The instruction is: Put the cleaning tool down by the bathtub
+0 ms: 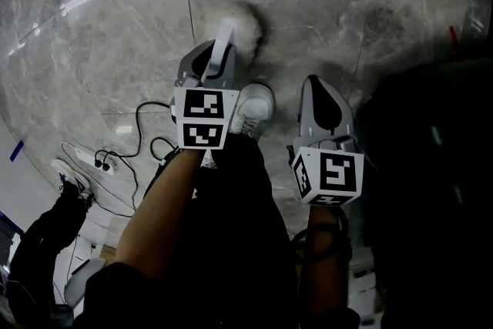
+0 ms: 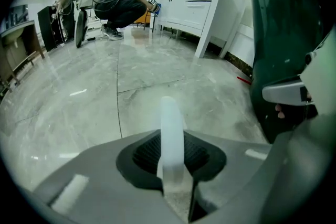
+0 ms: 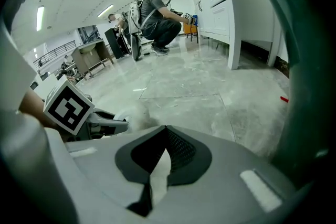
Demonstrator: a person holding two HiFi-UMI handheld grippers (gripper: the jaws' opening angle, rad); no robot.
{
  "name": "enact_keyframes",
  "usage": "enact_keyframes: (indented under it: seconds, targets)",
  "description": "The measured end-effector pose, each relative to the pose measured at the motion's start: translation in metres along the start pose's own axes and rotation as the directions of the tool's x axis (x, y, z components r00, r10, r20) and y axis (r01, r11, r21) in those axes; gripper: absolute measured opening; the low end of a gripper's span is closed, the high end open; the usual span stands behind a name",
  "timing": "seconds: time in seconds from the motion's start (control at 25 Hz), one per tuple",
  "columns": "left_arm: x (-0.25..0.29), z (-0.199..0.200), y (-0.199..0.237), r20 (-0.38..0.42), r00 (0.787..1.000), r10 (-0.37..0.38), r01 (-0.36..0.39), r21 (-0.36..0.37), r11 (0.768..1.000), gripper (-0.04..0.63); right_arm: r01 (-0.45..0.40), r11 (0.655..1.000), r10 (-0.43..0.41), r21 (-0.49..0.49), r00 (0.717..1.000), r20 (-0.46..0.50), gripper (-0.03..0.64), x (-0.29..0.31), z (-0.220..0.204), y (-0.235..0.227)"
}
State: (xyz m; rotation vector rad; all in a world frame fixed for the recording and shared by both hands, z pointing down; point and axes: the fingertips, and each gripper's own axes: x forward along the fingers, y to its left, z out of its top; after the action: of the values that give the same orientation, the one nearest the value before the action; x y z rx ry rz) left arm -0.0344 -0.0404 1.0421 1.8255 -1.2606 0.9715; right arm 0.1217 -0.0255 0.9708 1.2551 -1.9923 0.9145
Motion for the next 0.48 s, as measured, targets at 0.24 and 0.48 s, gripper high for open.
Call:
enact_keyframes:
  seconds: [0.24,0.48]
  targets:
    - [0.017,-0.003,-0.004,0.009,1.000,-0.008,0.008,0.015,1.000,0.080,0.006,1.000,-0.006,0.014,1.000,-0.010,0.014,0.008,-0.017,-0.008]
    - [0.027,0.000,-0.005,0.022,1.000,-0.015,0.014,0.032,0.999,0.080,0.002,1.000,-0.002,0.018,1.000,-0.020,0.014,0.016,-0.025,-0.008]
